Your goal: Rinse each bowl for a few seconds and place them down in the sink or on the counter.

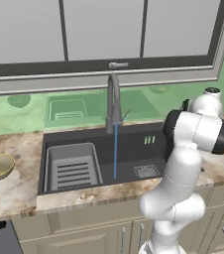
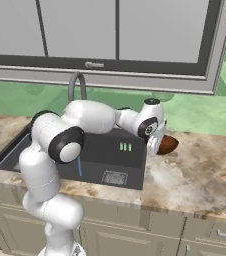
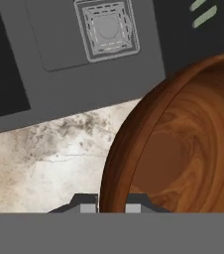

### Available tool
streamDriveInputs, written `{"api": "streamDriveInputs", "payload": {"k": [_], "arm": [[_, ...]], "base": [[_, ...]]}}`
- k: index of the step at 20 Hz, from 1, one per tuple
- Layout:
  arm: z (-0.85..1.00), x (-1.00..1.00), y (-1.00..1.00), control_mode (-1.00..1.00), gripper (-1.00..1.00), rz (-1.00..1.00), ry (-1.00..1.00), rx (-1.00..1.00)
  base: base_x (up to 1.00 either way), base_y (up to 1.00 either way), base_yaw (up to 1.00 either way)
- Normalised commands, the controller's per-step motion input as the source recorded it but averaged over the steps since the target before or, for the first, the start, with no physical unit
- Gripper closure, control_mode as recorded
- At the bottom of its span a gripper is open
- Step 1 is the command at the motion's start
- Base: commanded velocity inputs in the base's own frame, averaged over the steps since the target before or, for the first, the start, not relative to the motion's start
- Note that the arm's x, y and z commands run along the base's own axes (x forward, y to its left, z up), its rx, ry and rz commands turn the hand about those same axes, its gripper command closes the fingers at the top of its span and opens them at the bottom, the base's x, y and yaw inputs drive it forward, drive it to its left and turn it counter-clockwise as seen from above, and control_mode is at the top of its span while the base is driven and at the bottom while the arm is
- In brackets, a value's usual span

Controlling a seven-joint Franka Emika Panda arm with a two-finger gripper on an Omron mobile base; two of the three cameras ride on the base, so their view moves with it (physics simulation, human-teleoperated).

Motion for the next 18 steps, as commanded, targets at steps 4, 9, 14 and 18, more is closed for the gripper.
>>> {"api": "streamDriveInputs", "payload": {"k": [4,9,14,18], "arm": [[0.27,-0.19,0.29,-1.00,1.00,0.13,0.00,-0.09],[0.14,-0.10,0.30,-1.00,1.00,0.18,0.02,-0.04],[0.08,-0.04,0.24,-1.00,1.00,0.19,0.02,0.00],[0.03,-0.04,0.19,-1.00,1.00,0.19,0.02,0.01]], "base": [[0.00,0.00,0.00],[0.00,0.00,0.00],[0.00,0.00,0.00],[0.00,0.00,0.00]]}}
